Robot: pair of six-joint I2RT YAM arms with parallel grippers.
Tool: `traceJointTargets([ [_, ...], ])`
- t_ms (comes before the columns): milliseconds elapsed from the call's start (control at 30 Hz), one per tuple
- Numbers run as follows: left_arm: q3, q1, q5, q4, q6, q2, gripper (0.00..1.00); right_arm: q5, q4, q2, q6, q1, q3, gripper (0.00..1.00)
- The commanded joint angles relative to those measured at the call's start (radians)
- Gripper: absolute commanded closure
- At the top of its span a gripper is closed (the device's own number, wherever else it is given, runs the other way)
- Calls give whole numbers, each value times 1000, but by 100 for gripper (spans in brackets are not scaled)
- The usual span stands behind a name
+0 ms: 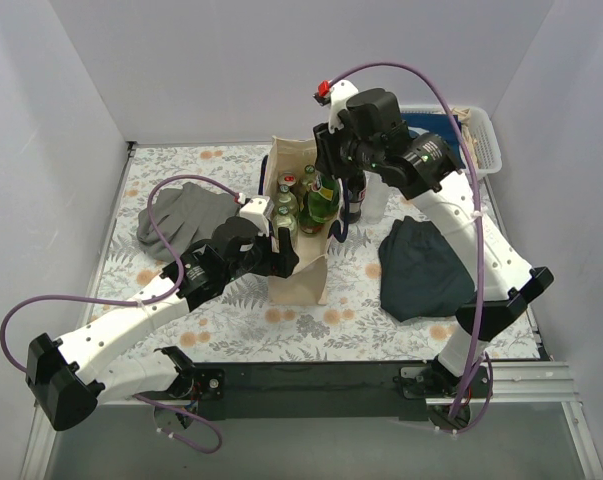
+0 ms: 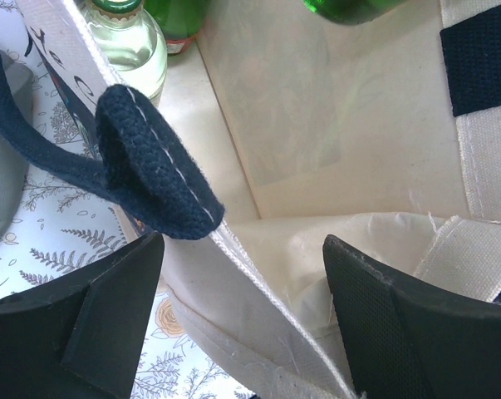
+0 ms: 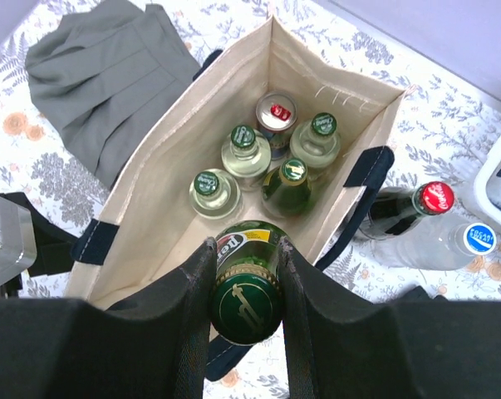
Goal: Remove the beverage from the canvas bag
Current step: Place the drink at the center of the board.
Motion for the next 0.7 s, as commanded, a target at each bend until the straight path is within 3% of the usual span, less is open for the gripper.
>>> traceJointTargets([
  [0, 19, -3, -24, -32, 26, 2, 24, 30, 215, -108, -18, 1, 81, 99],
  [667, 17, -3, -32, -32, 29, 4, 24, 240, 274, -177, -64, 1, 40, 99],
])
